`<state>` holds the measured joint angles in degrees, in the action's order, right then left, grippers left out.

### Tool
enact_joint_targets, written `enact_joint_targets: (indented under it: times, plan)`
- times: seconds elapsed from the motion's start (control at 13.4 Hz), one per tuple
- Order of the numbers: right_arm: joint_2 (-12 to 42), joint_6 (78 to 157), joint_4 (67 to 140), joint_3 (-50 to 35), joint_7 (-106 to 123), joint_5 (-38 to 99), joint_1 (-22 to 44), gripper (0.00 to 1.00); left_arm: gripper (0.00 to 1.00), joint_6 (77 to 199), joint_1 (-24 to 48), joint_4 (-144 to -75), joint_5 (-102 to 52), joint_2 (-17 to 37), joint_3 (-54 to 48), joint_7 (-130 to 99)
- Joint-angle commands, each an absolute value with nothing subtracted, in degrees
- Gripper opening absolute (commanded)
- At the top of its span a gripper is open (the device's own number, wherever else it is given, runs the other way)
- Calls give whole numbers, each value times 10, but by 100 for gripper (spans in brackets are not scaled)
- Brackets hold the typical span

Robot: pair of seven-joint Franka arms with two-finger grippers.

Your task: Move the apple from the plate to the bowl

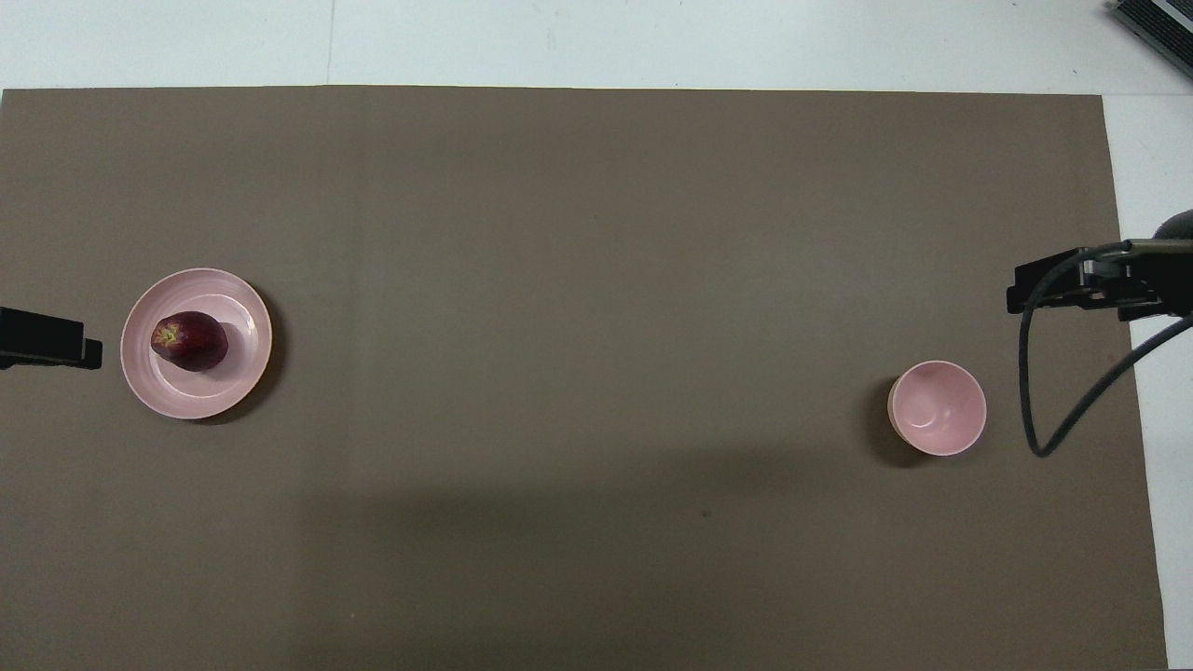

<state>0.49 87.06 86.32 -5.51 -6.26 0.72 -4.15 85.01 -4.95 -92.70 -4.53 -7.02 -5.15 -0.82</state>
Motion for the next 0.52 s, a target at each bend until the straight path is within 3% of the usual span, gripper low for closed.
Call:
enact_joint_targets:
  times: [0.0, 0.45]
  plan:
    - [-4, 864, 870, -59, -63, 6, -49, 100, 100, 848, -51, -923, -47, -69, -51, -11]
    - [-4, 867, 871, -59, -63, 8, -49, 100, 100, 848, -51, -923, -47, -69, -51, -11]
